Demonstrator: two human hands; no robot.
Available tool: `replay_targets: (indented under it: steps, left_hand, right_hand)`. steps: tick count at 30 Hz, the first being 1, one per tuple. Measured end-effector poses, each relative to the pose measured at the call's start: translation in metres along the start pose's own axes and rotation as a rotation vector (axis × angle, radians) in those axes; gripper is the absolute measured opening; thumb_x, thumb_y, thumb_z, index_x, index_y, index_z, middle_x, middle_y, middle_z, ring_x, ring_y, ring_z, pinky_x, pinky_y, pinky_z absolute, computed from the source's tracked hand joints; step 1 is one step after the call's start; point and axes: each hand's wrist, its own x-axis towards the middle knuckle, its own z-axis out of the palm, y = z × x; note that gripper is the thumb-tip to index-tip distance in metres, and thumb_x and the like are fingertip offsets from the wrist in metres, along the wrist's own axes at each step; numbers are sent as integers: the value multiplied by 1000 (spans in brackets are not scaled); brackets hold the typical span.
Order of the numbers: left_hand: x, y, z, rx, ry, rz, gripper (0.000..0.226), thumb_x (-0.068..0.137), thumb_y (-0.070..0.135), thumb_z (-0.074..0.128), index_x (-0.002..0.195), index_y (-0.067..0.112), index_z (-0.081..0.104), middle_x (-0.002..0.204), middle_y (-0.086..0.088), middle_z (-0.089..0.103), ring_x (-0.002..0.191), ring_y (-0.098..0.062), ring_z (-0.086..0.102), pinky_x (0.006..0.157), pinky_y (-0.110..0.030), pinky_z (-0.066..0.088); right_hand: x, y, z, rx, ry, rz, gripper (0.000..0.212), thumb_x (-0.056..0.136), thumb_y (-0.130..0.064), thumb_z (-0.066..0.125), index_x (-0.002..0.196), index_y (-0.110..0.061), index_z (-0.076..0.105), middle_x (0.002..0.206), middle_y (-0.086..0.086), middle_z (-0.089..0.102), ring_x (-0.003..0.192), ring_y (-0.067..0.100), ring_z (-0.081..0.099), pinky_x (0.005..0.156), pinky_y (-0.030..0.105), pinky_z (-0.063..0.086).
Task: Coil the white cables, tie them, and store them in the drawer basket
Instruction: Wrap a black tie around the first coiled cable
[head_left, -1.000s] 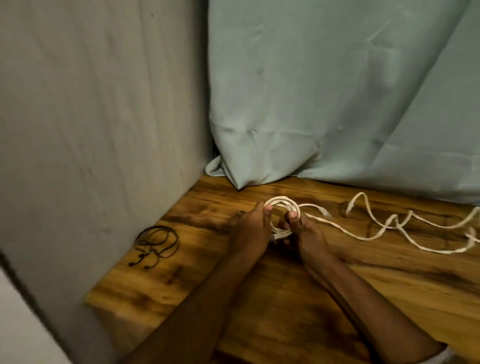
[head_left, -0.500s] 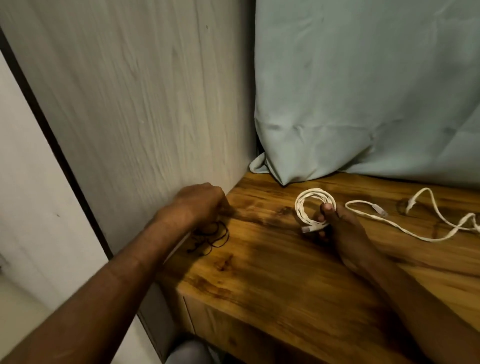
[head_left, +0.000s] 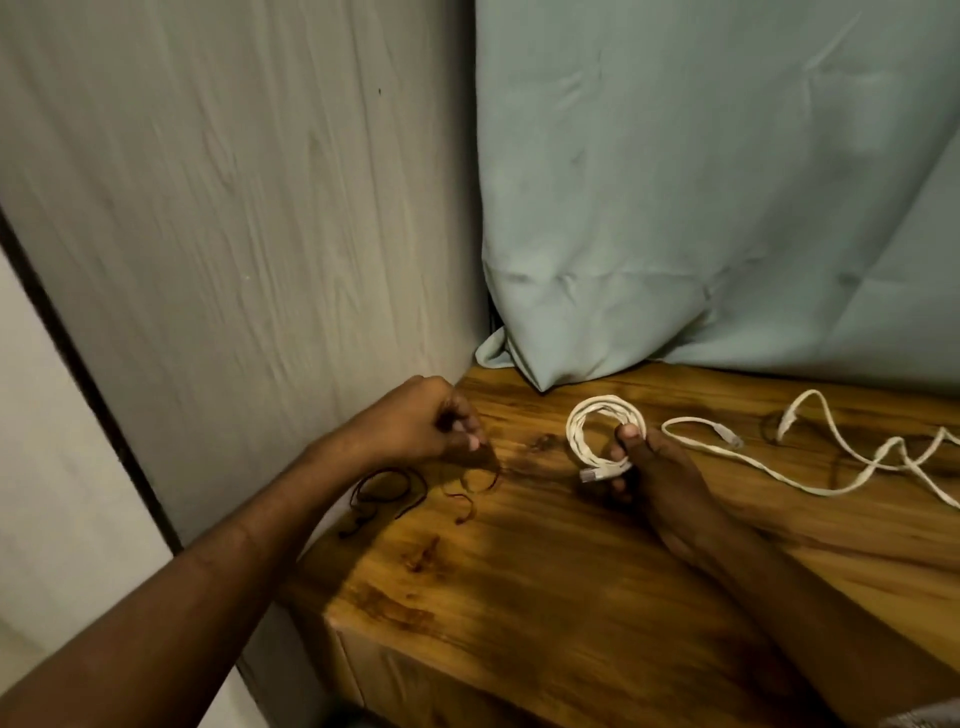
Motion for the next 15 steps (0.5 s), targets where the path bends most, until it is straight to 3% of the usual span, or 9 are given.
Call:
replay_targets:
  steps: [3, 5, 8, 12, 15]
  left_hand:
    - [19, 35, 15, -530, -50, 20, 17, 85, 10, 77, 102, 9, 77, 81, -4, 77, 72, -10, 71, 70, -25, 57]
    - [41, 59, 40, -763, -29, 6, 21, 86, -2, 72, 107, -3, 71, 76, -8, 74, 64, -8, 71, 65, -19, 58]
    - [79, 88, 88, -945, 91, -62, 25, 86, -8, 69, 111, -10, 66, 71, -10, 70, 54, -5, 68, 56, -18, 55]
    - [117, 114, 144, -1061, 285, -169, 13, 83, 3, 77, 95, 5, 75, 78, -7, 77, 68, -17, 73, 66, -28, 58]
    - [129, 128, 164, -1135, 427, -143, 9, 85, 6, 76, 90, 13, 75, 81, -3, 78, 75, -17, 76, 67, -25, 58]
  right_hand:
    - [14, 1, -10, -133, 36, -66, 34, 111, -35, 45, 88, -12, 56, 65, -1, 58, 55, 12, 52, 51, 24, 40]
    - [25, 2, -19, -199, 143, -168, 39, 110, -43, 44, 95, -9, 58, 70, 1, 59, 57, 11, 56, 54, 29, 41]
    - [36, -2, -32, -499, 289, -389, 44, 103, -47, 38, 105, -9, 59, 87, 0, 64, 75, 12, 58, 72, 34, 44]
    - [37, -6, -44, -650, 440, -509, 25, 106, -36, 34, 98, -16, 46, 75, -12, 52, 64, 1, 51, 61, 29, 30]
    - [41, -1, -56, -713, 471, -515, 15, 111, -25, 41, 98, -20, 45, 75, -14, 52, 66, 2, 50, 60, 32, 30]
